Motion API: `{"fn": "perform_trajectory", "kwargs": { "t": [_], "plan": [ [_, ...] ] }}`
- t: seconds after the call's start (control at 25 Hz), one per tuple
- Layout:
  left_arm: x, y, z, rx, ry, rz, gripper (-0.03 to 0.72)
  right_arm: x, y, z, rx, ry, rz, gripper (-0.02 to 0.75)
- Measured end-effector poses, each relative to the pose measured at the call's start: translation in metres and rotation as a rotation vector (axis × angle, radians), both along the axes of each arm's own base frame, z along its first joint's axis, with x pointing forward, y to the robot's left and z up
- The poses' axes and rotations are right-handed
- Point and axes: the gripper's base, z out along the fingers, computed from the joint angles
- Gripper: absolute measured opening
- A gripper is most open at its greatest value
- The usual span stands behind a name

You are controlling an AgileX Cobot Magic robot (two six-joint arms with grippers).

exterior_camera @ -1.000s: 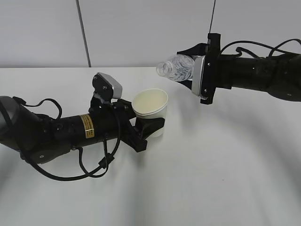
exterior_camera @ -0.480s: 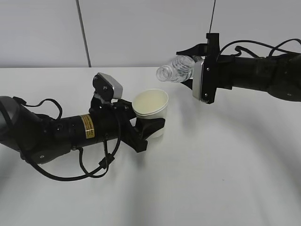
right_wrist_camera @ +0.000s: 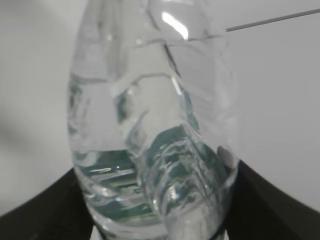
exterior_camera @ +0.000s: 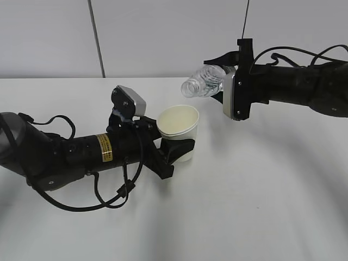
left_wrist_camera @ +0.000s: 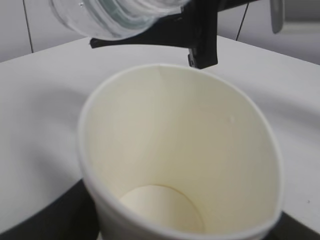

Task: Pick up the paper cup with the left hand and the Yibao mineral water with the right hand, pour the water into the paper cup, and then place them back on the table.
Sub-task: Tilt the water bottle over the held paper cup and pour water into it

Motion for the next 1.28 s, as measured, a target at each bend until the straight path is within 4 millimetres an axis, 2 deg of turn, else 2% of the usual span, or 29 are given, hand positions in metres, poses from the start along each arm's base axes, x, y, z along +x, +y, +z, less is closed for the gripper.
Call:
{"fn": "perform_trajectory", "kwargs": {
  "t": [1.28],
  "plan": [
    [0.0008,-0.0046,0.0026,-0.008,-0.010,-0.005,0.412,0.0003,-0.0006,-0.0006,-0.107,-0.081,0.027,0.502]
  ]
}}
